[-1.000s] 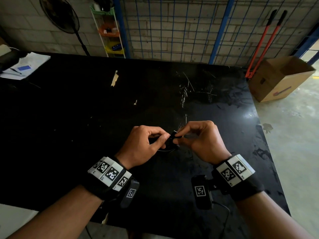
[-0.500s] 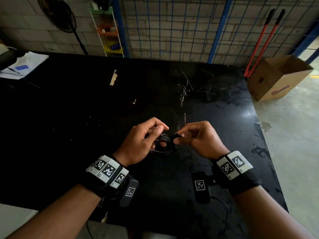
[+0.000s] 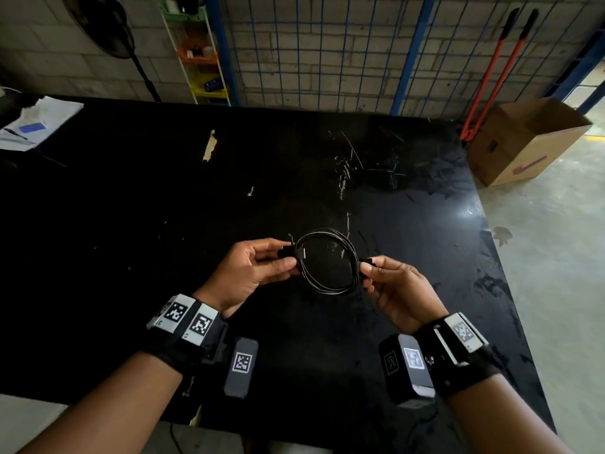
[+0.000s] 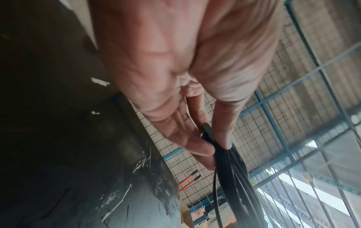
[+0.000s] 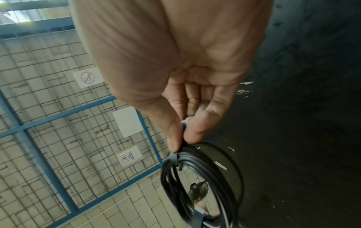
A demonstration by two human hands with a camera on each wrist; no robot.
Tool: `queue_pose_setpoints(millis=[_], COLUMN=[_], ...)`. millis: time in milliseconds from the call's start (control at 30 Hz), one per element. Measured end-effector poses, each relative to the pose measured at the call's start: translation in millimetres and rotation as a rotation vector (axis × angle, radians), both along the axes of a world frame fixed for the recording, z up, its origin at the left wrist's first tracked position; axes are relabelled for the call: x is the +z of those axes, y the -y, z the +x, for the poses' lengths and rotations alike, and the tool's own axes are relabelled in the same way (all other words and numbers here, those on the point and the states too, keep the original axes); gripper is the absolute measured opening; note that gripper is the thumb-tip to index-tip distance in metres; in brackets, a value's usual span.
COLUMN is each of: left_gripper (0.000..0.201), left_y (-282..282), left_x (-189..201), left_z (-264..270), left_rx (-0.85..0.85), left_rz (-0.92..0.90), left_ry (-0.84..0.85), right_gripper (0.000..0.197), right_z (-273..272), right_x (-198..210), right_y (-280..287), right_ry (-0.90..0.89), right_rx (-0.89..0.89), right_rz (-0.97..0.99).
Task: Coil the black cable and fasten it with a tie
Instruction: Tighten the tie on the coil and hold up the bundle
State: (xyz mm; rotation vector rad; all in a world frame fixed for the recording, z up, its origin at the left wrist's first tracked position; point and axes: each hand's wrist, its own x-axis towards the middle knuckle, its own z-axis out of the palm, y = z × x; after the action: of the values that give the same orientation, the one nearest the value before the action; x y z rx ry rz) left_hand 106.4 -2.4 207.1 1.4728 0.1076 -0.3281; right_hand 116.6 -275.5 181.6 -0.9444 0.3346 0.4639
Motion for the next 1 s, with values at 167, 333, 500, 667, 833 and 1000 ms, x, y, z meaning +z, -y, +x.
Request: queue_pose_setpoints(millis=[167,333,500,667,833,1000], left_gripper=[0.027,0.013,0.015,0.014,0.011,0.018], left_y=[7,7,12,29,46,64], left_x=[-10,-24,-59,-103,-164,-205], left_z=[5,16,22,38,63,77], left_rx=[0.044,0.129,0.148,0.192,0.202,0.251], left_rz=[-0.017,0.151,0.204,0.262,0.369,0.387], left_ry=[-0.066,-0.074,-0.212,-0.308,-0.398,-0.455], right_gripper=[0.021,0.018,0.01,0.011,0.02,0.018], right_z=[-1,4,8,20,44,69], right_x=[-12,-24,-52,-94,-152,-191], right_y=[1,1,9,12,13,19], right_ry=[-0.043,-0.044,-0.088,-0.151,-0.253,-0.373], right_rx=[-0.029,-0.08,-0.108,-0.066,-0.055,-0.079], right_rz=[-0.016,-0.14,-0.264,-0.51,-0.756,-0.769])
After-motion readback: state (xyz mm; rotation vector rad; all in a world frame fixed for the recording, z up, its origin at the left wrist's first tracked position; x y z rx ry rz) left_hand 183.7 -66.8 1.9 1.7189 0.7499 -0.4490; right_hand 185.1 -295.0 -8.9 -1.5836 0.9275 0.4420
